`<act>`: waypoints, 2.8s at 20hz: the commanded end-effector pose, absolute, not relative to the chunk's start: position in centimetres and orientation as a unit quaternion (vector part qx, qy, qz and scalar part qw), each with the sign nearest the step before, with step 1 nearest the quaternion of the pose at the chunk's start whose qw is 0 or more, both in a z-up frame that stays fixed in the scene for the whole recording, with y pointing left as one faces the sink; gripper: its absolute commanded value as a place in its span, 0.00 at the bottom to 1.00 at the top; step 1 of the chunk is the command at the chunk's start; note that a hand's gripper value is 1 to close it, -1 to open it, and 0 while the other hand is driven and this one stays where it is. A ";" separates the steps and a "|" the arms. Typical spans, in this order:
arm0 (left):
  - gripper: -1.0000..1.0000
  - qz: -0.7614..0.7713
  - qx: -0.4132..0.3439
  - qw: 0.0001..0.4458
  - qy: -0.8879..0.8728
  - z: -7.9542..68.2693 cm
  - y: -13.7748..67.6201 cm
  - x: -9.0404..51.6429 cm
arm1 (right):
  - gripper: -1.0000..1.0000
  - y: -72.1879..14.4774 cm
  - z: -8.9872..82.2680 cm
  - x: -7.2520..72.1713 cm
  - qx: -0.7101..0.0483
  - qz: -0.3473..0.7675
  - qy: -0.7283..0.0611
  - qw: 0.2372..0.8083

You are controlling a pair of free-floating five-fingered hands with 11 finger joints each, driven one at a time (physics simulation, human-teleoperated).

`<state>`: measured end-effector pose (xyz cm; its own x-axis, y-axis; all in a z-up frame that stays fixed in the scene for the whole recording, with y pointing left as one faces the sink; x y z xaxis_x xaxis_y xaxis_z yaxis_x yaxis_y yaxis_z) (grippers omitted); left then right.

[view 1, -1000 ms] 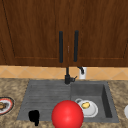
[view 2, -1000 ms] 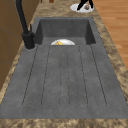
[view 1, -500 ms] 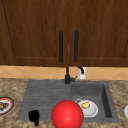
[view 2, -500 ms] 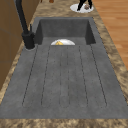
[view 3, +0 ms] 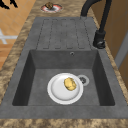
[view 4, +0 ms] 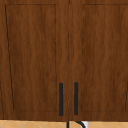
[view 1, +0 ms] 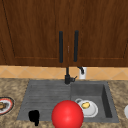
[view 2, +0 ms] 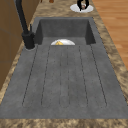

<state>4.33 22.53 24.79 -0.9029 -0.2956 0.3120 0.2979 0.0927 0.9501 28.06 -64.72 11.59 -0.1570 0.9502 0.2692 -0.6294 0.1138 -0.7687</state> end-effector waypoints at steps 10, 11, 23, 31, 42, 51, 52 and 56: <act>0.50 -0.674 -0.001 0.220 -0.706 24.8 22.5 4.3 | 1.00 -66.8 14.9 28.9 -0.187 0.629 -0.421 0.626; 0.50 -0.674 -0.001 0.220 -0.706 24.8 22.5 4.3 | 1.00 -66.6 15.5 29.0 -0.185 0.630 -0.421 0.626; 0.50 -0.674 -0.001 0.220 -0.706 24.8 22.5 4.3 | 1.00 -59.1 21.3 29.4 -0.212 0.641 -0.387 0.628; 0.50 -0.674 -0.001 0.220 -0.706 24.8 22.5 4.3 | 1.00 -52.7 23.3 30.0 -0.199 0.638 -0.389 0.634; 0.50 -0.674 -0.001 0.220 -0.706 24.8 22.5 4.3 | 1.00 -43.6 24.6 30.9 -0.197 0.641 -0.381 0.636; 0.50 -0.674 -0.001 0.220 -0.706 24.8 22.5 4.3 | 1.00 -36.3 24.3 32.1 -0.199 0.639 -0.381 0.638; 0.50 -0.674 -0.001 0.220 -0.706 24.8 22.5 4.3 | 1.00 -35.6 23.8 32.5 -0.202 0.637 -0.383 0.638; 0.50 -0.674 -0.001 0.220 -0.706 24.8 22.5 4.3 | 1.00 -32.6 20.2 35.2 -0.203 0.641 -0.385 0.632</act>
<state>4.33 22.53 24.79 -0.9029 -0.2956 0.3120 0.2979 0.0927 0.9501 33.31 -34.41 22.53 -0.1206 0.9635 0.2391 -0.6486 0.1058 -0.7537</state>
